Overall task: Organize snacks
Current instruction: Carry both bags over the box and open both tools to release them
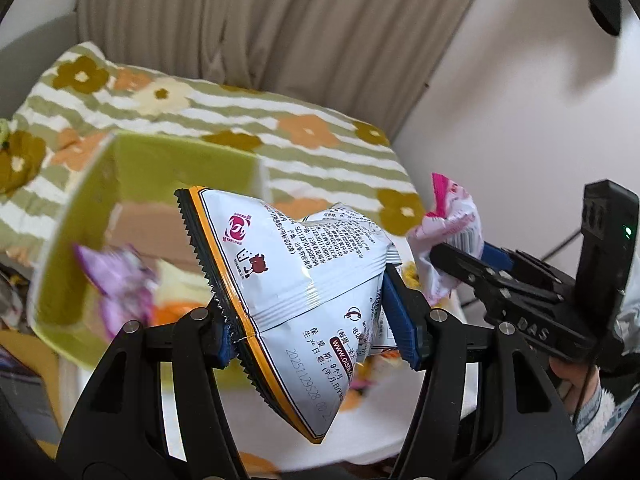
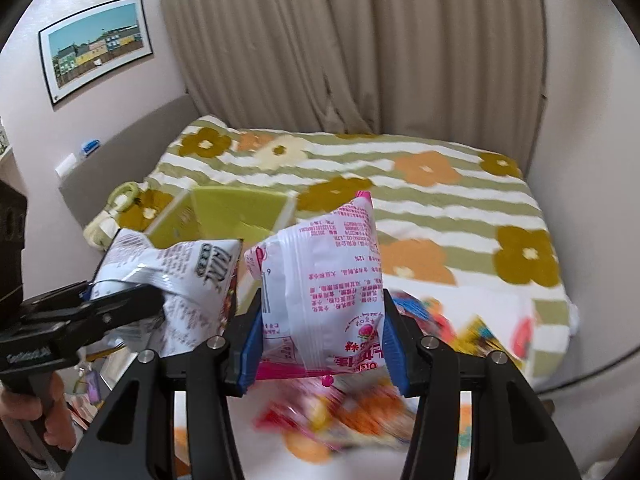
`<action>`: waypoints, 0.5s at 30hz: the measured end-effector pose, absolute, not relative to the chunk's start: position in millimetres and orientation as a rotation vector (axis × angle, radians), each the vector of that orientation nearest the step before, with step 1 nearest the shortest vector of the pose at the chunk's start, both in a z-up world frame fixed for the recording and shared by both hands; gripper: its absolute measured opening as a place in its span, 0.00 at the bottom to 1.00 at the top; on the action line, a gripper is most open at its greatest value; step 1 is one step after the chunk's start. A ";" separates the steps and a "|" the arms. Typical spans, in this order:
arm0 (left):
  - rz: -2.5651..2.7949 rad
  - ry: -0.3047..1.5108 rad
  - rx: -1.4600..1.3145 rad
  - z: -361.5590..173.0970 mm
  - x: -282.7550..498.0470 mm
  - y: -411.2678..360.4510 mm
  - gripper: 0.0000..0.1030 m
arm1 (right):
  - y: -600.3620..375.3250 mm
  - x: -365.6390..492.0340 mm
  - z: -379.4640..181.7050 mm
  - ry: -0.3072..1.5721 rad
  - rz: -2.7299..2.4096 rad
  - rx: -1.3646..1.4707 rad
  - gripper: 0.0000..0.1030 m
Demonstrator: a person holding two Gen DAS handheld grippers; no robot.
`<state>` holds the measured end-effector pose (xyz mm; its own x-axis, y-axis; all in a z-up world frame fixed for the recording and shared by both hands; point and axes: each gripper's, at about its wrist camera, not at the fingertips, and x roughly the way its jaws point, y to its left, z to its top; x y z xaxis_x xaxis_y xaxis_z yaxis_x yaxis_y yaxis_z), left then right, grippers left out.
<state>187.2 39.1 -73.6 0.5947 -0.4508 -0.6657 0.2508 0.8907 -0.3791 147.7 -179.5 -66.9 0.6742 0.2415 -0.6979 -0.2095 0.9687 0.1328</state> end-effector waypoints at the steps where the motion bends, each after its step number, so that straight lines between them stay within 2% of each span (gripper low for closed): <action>1: -0.405 0.842 -0.258 -73.5 199.2 50.0 0.55 | -166.7 156.2 -65.9 0.789 0.262 0.042 0.46; 7: -0.380 0.867 -0.239 -86.1 270.1 111.3 0.55 | -97.5 204.2 -70.6 0.802 0.282 0.040 0.46; 15: -0.392 0.962 -0.225 -133.4 350.2 155.5 0.55 | -51.6 244.6 -102.2 0.890 0.245 0.065 0.46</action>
<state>350.2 155.5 -133.4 0.5094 -0.4211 -0.7505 0.2240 0.9069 -0.3568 244.6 -51.6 -102.2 0.6034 0.2382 -0.7611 -0.1840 0.9702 0.1577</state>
